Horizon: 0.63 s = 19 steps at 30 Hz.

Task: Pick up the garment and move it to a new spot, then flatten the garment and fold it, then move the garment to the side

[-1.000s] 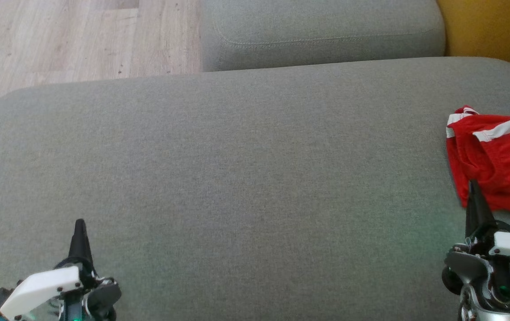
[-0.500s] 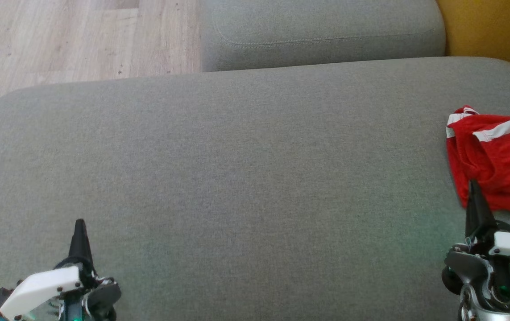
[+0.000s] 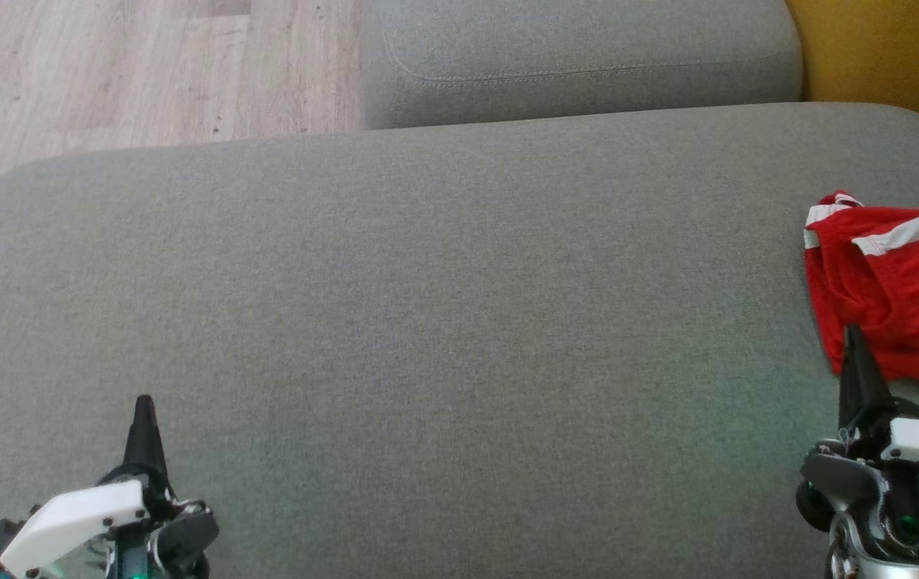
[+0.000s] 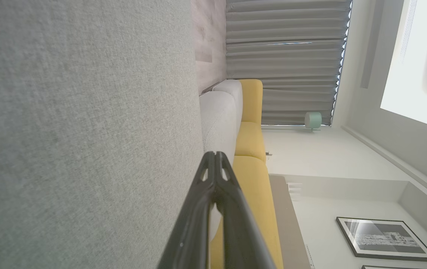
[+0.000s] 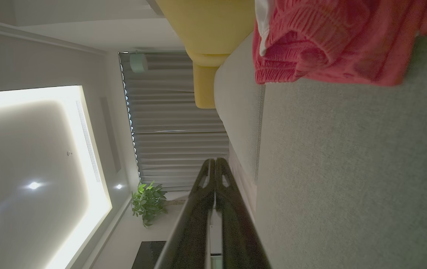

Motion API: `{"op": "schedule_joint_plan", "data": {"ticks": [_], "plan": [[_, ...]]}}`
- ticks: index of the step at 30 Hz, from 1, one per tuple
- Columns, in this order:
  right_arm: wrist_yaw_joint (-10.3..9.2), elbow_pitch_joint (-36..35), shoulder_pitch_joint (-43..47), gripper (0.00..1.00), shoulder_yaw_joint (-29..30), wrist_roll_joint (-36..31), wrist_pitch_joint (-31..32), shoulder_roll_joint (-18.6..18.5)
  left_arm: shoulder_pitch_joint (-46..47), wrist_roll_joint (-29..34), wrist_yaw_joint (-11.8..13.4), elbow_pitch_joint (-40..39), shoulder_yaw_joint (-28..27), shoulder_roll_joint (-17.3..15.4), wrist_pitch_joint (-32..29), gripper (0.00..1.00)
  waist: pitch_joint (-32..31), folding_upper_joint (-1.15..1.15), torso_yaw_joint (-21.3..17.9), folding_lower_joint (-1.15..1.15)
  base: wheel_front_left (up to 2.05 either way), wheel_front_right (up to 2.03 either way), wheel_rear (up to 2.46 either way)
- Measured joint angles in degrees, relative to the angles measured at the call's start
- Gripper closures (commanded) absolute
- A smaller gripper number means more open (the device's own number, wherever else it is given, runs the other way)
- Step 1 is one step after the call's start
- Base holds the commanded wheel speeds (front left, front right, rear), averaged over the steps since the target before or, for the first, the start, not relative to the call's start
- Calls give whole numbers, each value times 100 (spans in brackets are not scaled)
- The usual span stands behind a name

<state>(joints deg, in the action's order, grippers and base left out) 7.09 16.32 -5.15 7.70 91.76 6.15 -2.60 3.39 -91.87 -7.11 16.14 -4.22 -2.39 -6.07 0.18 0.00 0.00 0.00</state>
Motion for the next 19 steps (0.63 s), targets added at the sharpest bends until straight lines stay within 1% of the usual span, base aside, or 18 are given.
{"op": "schedule_joint_plan", "data": {"ticks": [19], "plan": [[0,-1,0,100,0,0,0,0,0,0,0,0,0,0,-1,100,0,0,0,0,0,0,0]]}}
